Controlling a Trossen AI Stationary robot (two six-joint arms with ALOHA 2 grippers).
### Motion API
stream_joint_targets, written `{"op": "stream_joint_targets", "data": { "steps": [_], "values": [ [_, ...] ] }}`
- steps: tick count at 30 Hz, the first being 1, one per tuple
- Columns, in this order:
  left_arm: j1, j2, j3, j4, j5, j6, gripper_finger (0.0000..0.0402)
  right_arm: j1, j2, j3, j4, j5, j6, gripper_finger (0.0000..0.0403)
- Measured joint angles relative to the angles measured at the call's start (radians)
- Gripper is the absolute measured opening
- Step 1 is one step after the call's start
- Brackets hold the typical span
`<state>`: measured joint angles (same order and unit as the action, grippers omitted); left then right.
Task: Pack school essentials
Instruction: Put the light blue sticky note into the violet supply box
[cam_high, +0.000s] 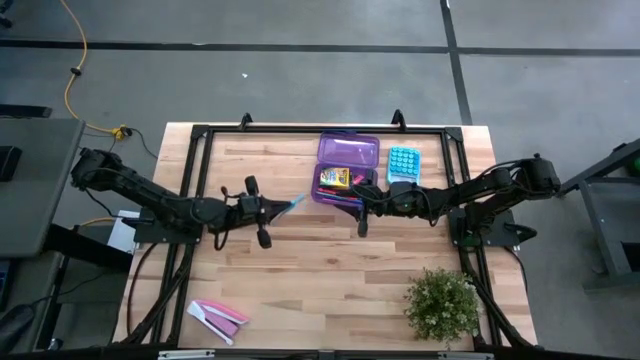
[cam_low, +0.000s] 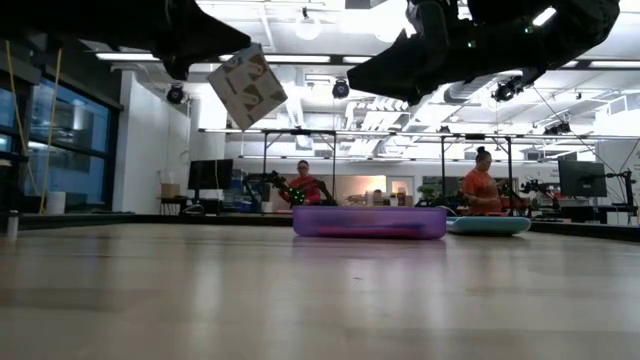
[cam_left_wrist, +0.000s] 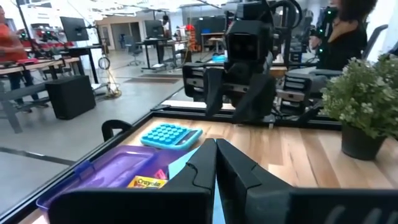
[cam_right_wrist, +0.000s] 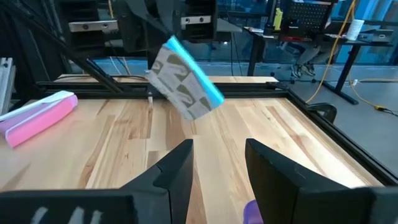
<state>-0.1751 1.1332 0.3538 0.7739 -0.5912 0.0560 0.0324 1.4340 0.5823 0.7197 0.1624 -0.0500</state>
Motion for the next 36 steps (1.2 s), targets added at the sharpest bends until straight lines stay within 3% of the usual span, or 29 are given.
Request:
{"op": "stream_joint_targets", "data": {
  "steps": [5,12,17,20,29,33,36],
  "values": [
    [0.048,0.010,0.000,0.008,0.019,0.000,0.0000,0.000,-0.001,0.000,0.003,-0.006,-0.025,0.0140],
    [0.221,0.074,0.033,0.061,0.184,0.001,0.0000,0.000,-0.028,0.000,0.001,-0.006,-0.044,0.0140],
    [0.340,0.211,0.143,0.060,0.315,0.007,0.0000,0.000,-0.035,-0.001,0.002,-0.005,-0.061,0.0140],
    [0.381,0.318,0.224,0.060,0.332,0.026,0.0000,0.000,-0.036,-0.001,0.001,-0.004,-0.062,0.0140],
    [0.416,0.583,0.405,0.056,0.436,0.004,0.0000,0.000,-0.036,-0.001,-0.001,-0.001,-0.063,0.0140],
    [0.405,0.585,0.413,0.045,0.416,0.029,0.0000,0.000,-0.036,-0.001,-0.005,0.000,-0.064,0.0140],
    [0.394,0.505,0.413,-0.047,0.388,0.057,0.0000,0.000,-0.036,-0.001,-0.006,0.000,-0.082,0.0140]
  ]
}}
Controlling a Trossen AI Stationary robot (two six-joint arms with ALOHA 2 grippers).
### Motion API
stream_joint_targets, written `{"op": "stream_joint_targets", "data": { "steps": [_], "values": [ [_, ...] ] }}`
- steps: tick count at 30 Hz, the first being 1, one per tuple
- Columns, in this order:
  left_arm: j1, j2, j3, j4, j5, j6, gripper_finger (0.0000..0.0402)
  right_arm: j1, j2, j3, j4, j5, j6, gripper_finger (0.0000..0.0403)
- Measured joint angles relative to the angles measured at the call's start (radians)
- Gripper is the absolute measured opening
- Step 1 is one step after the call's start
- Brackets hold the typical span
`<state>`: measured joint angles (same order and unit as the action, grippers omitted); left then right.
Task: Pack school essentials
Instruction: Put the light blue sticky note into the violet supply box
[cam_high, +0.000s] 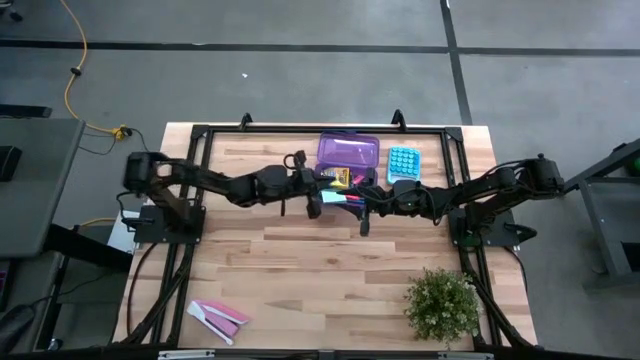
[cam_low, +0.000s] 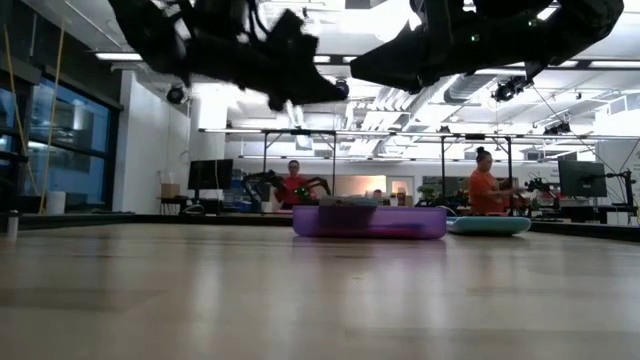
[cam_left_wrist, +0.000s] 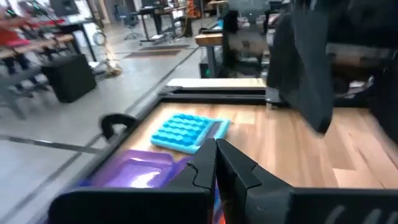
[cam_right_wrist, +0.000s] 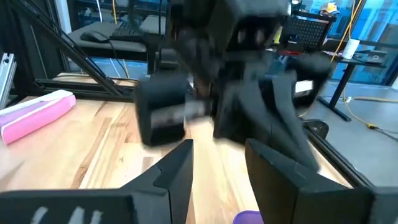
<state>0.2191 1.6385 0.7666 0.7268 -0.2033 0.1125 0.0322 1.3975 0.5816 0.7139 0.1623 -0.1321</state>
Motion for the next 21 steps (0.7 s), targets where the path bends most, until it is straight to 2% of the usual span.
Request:
{"op": "stream_joint_targets", "data": {
  "steps": [6,9,12,17,21],
  "values": [
    [-0.044,-0.238,0.001,-0.346,-0.074,0.024,0.0000,0.000,0.000,0.000,-0.020,0.000,-0.003,0.0140],
    [-0.085,-0.340,-0.027,-0.410,-0.077,0.007,0.0000,0.000,0.000,0.000,-0.027,0.000,0.000,0.0140],
    [-0.145,-0.429,-0.140,-0.296,-0.103,-0.017,0.0000,0.000,0.000,0.000,-0.034,0.000,0.020,0.0140],
    [-0.250,-0.548,-0.395,0.018,-0.220,-0.032,0.0000,0.001,0.000,0.000,-0.081,0.012,0.070,0.0140],
    [-0.290,-0.611,-0.507,0.151,-0.282,-0.027,0.0000,0.022,0.038,0.059,-0.271,0.158,0.046,0.0140]
  ]
}}
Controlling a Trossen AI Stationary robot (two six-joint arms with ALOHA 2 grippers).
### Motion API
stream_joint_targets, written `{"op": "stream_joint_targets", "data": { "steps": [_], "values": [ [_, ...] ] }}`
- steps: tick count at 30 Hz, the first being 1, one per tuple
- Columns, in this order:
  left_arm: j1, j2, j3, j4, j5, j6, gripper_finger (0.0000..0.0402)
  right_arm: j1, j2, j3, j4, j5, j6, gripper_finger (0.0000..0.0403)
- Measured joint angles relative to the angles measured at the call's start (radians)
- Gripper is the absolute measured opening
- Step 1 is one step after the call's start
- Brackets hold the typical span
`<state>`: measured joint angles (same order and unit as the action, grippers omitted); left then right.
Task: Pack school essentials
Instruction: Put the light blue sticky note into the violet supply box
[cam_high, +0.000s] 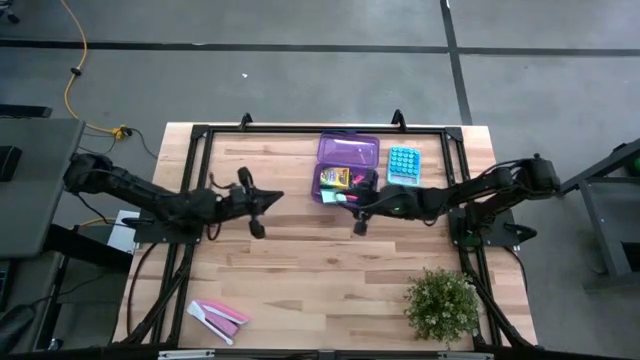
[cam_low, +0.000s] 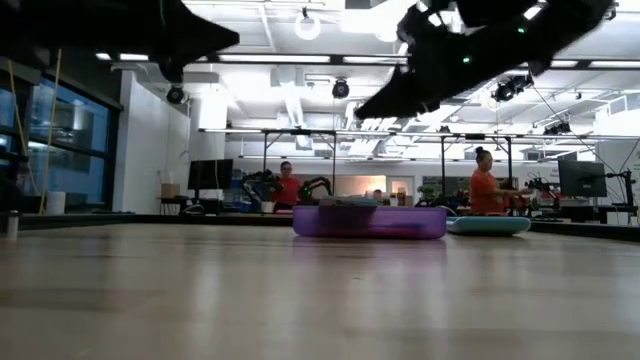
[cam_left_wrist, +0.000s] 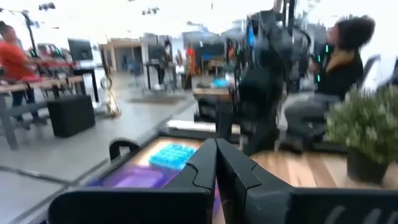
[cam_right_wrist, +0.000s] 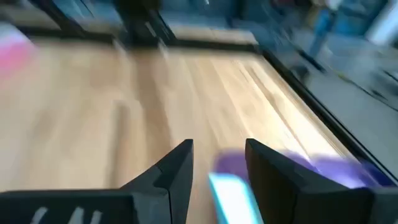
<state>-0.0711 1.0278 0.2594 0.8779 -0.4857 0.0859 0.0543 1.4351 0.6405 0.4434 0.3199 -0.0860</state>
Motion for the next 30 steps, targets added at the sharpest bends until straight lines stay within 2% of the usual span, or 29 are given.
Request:
{"op": "stream_joint_targets", "data": {
  "steps": [5,10,14,16,18,22,30],
  "values": [
    [-0.002,-0.062,-0.006,0.016,0.009,0.016,0.0000,0.021,0.156,0.180,-0.265,0.093,-0.002,0.0140],
    [-0.002,-0.080,-0.007,0.009,0.034,0.022,0.0000,0.021,0.320,0.313,-0.448,0.168,-0.053,0.0140],
    [-0.002,-0.080,-0.007,0.002,0.036,0.023,0.0000,0.024,0.395,0.366,-0.485,0.340,-0.095,0.0140],
    [-0.002,-0.080,-0.007,0.002,0.036,0.023,0.0000,0.025,0.410,0.380,-0.480,0.389,-0.107,0.0140],
    [-0.002,-0.080,-0.007,0.002,0.036,0.023,0.0000,0.025,0.413,0.382,-0.484,0.354,-0.095,0.0140],
    [-0.002,-0.080,-0.007,0.001,0.036,0.031,0.0000,0.025,0.413,0.384,-0.483,0.196,-0.071,0.0140],
    [-0.002,-0.080,-0.007,0.001,0.035,0.030,0.0000,0.023,0.413,0.384,-0.482,0.253,-0.069,0.0140]
  ]
}}
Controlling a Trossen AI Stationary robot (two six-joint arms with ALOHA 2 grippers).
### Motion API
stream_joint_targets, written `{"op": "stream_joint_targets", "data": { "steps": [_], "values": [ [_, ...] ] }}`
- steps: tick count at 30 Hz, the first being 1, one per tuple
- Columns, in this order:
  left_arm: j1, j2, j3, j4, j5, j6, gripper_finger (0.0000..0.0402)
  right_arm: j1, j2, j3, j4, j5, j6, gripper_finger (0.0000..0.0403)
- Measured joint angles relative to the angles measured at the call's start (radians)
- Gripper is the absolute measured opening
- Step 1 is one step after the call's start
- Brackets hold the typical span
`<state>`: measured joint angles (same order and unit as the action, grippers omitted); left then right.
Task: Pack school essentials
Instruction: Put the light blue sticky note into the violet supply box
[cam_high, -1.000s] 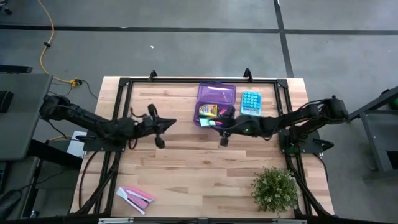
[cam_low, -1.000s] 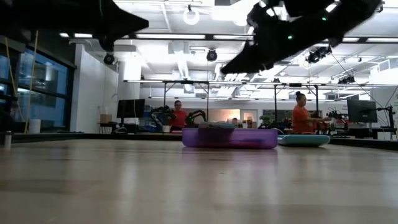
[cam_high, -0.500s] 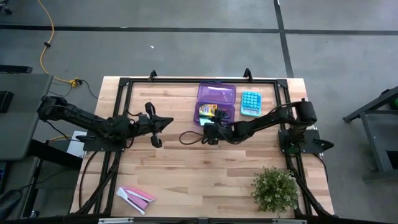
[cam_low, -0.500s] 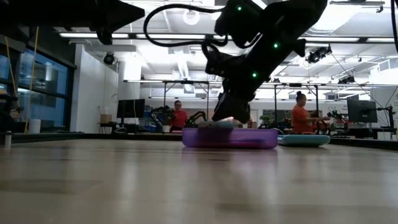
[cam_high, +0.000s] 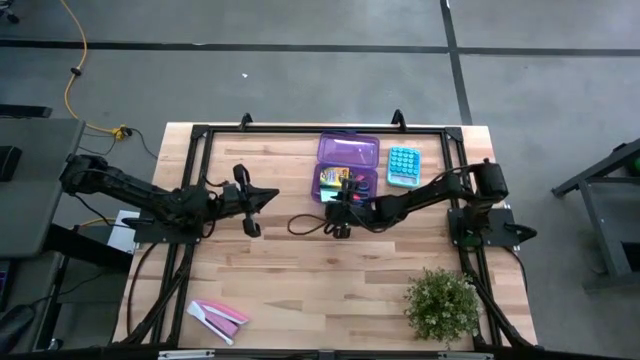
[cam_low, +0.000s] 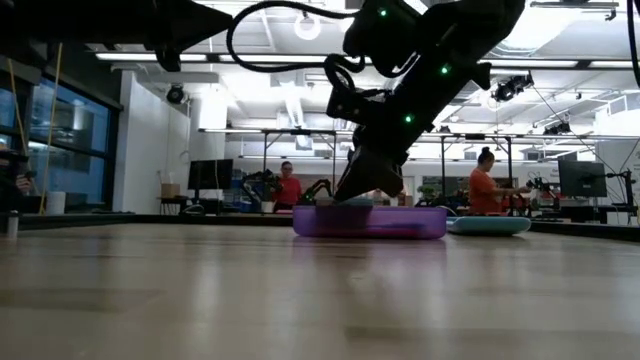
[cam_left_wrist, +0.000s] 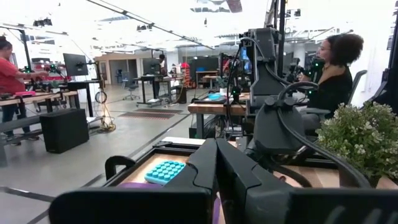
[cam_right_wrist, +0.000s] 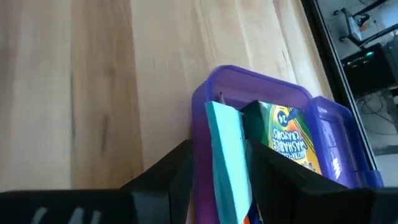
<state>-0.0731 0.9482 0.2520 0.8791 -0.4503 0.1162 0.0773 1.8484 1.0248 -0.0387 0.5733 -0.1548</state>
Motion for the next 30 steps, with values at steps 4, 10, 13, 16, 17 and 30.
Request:
{"op": "stream_joint_targets", "data": {
  "steps": [4,10,13,16,17,30],
  "values": [
    [0.000,0.000,0.000,0.000,0.000,0.000,0.0000,-0.016,0.000,0.000,0.002,-0.027,0.025,0.0140],
    [0.000,0.000,0.000,0.000,0.000,0.000,0.0000,-0.026,0.017,0.000,0.006,-0.102,0.027,0.0140],
    [0.000,0.000,0.000,-0.001,-0.002,-0.004,0.0000,-0.027,0.037,0.001,0.015,-0.070,0.019,0.0140],
    [0.000,0.000,0.000,-0.001,-0.003,-0.007,0.0000,-0.027,0.039,0.000,0.014,-0.053,0.018,0.0140],
    [0.000,0.001,0.000,-0.001,-0.003,-0.007,0.0000,-0.027,0.038,0.001,0.024,-0.053,0.016,0.0140],
    [0.000,0.001,0.000,-0.003,-0.003,-0.008,0.0000,-0.033,0.034,0.001,0.022,-0.029,0.024,0.0121]
  ]
}}
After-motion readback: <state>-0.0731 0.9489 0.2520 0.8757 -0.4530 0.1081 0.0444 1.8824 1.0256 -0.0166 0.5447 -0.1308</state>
